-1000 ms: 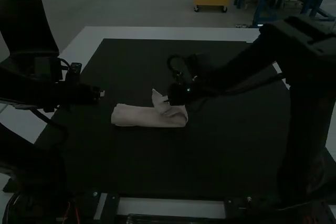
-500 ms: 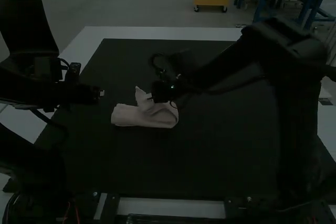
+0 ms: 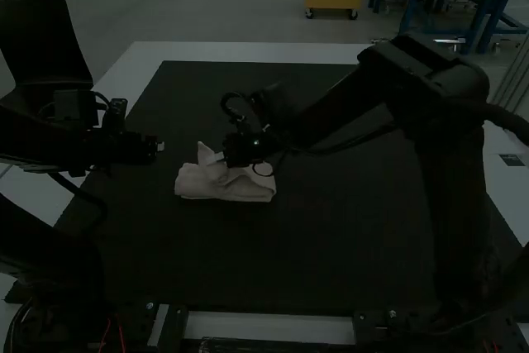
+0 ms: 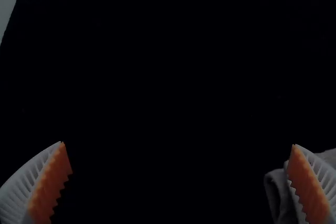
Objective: Fold the towel.
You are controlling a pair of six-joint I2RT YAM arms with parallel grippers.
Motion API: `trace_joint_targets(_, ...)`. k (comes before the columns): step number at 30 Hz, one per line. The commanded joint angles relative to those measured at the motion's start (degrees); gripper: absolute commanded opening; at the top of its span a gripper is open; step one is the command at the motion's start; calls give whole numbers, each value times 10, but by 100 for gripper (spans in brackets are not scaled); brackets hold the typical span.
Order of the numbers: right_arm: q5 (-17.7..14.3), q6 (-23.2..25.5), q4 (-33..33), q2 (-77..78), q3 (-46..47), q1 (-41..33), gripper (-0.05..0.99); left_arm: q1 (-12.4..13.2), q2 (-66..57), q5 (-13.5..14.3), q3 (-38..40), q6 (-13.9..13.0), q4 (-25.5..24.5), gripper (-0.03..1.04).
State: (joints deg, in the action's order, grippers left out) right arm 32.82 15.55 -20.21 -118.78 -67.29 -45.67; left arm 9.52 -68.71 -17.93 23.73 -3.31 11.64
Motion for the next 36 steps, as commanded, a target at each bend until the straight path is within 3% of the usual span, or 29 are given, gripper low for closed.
trace_joint_targets(1, 8, 19, -7, -3, -25, -15, 17, 10, 1, 6, 6, 5, 3, 97)
trace_joint_targets(4, 8, 32, -29, -4, -27, -21, 28, 21, 9, 7, 7, 3, 1, 97)
trace_joint_targets(9, 23, 71, -79, -6, -31, -28, 29, 49, 27, 7, 7, -5, -2, 97)
trace_joint_targets(14, 32, 85, -82, -6, -39, -28, 29, 70, 41, 7, 11, -18, -12, 97)
trace_joint_targets(15, 32, 85, -82, -5, -39, -28, 26, 74, 43, 7, 11, -19, -12, 97)
trace_joint_targets(17, 32, 81, -84, -2, -36, -23, 0, 80, 43, 6, 10, -19, -14, 97)
trace_joint_targets(18, 35, 80, -84, 0, -33, -20, -2, 81, 43, 6, 9, -20, -13, 97)
trace_joint_targets(20, 47, 74, -84, 4, -23, -10, -2, 81, 43, 6, 8, -21, -13, 97)
trace_joint_targets(36, 52, 56, -147, -43, 31, 12, -2, 78, 43, 5, 7, -19, -12, 97)
